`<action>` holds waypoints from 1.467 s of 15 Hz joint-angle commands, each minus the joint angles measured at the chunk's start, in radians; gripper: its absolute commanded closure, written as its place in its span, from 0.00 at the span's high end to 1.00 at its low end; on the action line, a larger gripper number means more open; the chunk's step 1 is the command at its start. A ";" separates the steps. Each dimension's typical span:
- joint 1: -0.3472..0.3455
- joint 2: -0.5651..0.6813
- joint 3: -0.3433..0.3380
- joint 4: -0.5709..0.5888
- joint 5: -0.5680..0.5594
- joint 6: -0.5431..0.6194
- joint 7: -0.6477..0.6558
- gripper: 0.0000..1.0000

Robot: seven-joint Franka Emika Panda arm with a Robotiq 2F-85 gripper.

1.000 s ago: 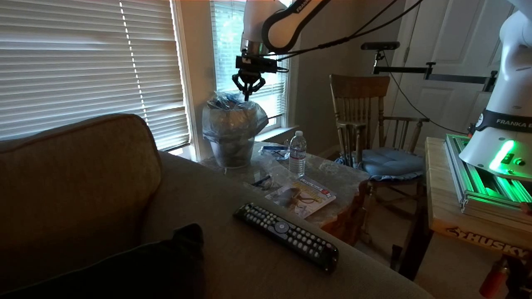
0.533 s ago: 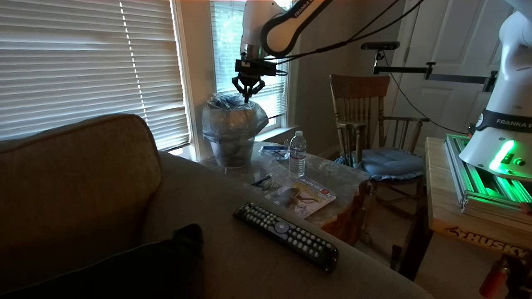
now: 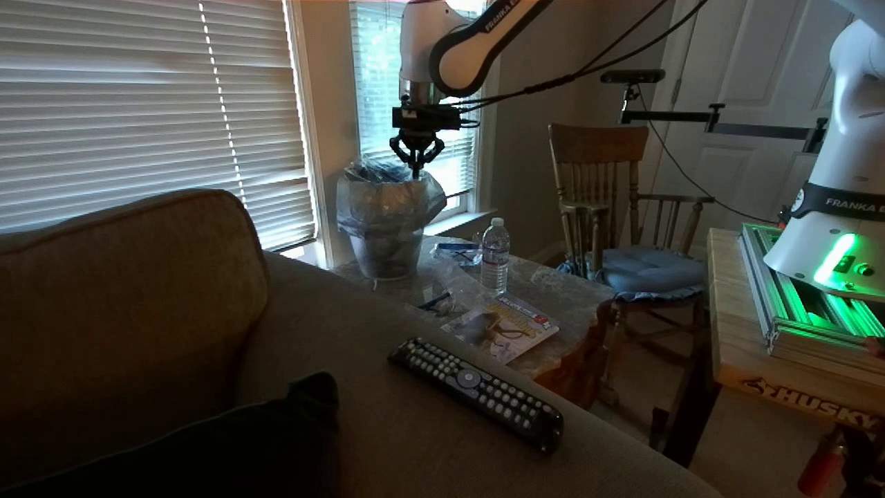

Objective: Place the wrapper inside the trash can

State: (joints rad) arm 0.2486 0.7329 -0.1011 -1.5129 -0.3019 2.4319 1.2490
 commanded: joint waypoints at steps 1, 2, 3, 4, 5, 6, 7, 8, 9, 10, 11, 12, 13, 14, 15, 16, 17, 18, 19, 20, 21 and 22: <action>0.002 0.052 0.012 0.095 0.056 -0.097 -0.053 0.00; 0.000 0.061 0.017 0.118 0.063 -0.123 -0.062 0.00; -0.001 0.069 0.020 0.138 0.070 -0.142 -0.068 0.00; -0.003 0.078 0.025 0.159 0.081 -0.160 -0.076 0.00; -0.005 0.089 0.028 0.183 0.094 -0.169 -0.076 0.00; -0.004 0.100 0.030 0.208 0.104 -0.187 -0.079 0.00; -0.006 0.114 0.033 0.235 0.114 -0.197 -0.081 0.00; -0.004 0.131 0.032 0.265 0.120 -0.209 -0.079 0.00; -0.003 0.149 0.032 0.293 0.126 -0.214 -0.073 0.00; -0.002 0.172 0.028 0.323 0.130 -0.210 -0.064 0.00; 0.001 0.195 0.023 0.353 0.130 -0.208 -0.057 0.00; 0.000 0.215 0.023 0.379 0.134 -0.209 -0.058 0.00; 0.000 0.237 0.019 0.403 0.136 -0.203 -0.054 0.00; 0.001 0.257 0.016 0.428 0.137 -0.207 -0.053 0.00; 0.001 0.275 0.014 0.450 0.137 -0.212 -0.054 0.00; 0.000 0.292 0.012 0.471 0.138 -0.215 -0.056 0.00; -0.001 0.310 0.011 0.492 0.139 -0.218 -0.057 0.00; -0.001 0.326 0.008 0.510 0.139 -0.222 -0.056 0.00; -0.001 0.340 0.007 0.528 0.139 -0.231 -0.057 0.00; -0.002 0.354 0.005 0.546 0.139 -0.237 -0.059 0.00; -0.003 0.367 0.005 0.564 0.139 -0.250 -0.062 0.00; -0.003 0.378 0.003 0.580 0.138 -0.258 -0.061 0.00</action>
State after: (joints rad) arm 0.2433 1.0446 -0.0888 -1.0424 -0.1965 2.2248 1.1972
